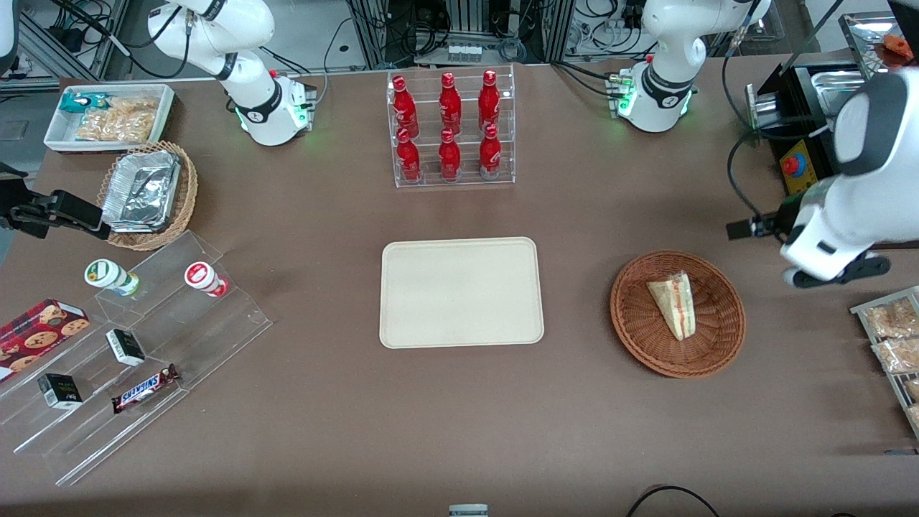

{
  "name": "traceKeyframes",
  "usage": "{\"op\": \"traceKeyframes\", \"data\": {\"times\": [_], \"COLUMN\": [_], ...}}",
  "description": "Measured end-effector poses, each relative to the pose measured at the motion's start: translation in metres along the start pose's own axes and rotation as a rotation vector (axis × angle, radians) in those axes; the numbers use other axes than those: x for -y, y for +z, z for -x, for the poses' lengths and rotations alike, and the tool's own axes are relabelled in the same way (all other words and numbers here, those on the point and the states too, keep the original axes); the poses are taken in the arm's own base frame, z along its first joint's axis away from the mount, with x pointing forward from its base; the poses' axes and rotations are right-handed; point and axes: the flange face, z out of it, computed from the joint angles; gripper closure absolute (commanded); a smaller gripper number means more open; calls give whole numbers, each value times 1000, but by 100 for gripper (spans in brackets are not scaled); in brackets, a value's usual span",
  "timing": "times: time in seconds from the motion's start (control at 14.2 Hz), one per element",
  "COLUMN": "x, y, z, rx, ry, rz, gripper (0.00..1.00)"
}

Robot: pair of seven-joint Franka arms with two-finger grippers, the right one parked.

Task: Place sandwich from basket to tray
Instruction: 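Move the left gripper down toward the sandwich in the wicker basket, then close the left gripper on the wrapped sandwich and lift it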

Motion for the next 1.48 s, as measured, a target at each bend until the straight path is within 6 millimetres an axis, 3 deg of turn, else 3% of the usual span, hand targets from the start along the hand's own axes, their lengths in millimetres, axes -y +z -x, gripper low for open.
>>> {"op": "traceKeyframes", "data": {"times": [0.21,0.42,0.92,1.2,1.34,1.48], "x": [-1,-5,-39,-63,-77,-84], "y": [61,101,179,203,215,224], "z": [-19,-23,-44,-49,-49,-48], "rx": [-45,-91,-141,-164,-166,-157], "ry": [-4,-41,-167,-191,-194,-192], "rz": [19,38,95,117,123,120], "gripper": [0,0,0,1,16,41]}}
